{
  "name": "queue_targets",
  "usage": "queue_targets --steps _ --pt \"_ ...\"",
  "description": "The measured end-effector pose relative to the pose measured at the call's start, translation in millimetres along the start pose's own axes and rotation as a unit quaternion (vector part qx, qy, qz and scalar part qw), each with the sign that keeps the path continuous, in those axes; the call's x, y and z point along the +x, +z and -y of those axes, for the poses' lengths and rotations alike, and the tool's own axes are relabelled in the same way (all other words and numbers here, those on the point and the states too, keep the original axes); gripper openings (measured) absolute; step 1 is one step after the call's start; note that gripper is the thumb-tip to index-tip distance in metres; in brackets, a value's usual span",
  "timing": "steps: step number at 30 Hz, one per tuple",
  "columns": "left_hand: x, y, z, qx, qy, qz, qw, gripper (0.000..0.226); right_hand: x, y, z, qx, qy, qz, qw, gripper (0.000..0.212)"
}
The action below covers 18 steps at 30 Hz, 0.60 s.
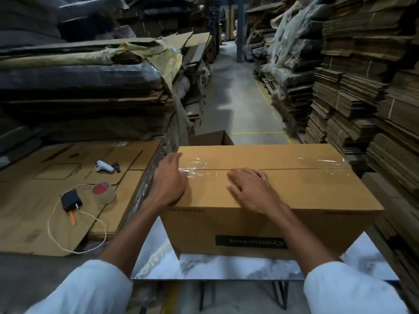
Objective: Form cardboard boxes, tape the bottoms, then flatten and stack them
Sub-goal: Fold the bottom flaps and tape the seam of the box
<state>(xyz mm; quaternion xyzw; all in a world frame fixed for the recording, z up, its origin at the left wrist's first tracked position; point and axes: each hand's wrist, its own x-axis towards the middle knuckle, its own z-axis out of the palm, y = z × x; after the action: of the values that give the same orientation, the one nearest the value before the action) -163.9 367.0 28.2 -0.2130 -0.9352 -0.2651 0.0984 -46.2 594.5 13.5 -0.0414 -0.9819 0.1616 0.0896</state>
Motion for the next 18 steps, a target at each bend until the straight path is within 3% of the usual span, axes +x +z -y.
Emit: queue_targets --steps 2,6,18 --pt "16.3 -1.3 -5.6 -0.007 0.074 0.073 0.995 0.057 -0.6 5.5 3.7 -0.025 -0.006 0.000 1.000 0.051" --pt "45.6 6.4 -8.6 0.041 0.137 0.202 0.969 0.051 0.0 3.8 -1.7 -0.032 -0.005 0.012 0.999 0.052" --pt "72.3 18.7 -7.0 0.094 0.264 0.153 0.948 0.038 2.3 7.5 -2.7 -0.028 0.004 0.008 1.000 0.054"
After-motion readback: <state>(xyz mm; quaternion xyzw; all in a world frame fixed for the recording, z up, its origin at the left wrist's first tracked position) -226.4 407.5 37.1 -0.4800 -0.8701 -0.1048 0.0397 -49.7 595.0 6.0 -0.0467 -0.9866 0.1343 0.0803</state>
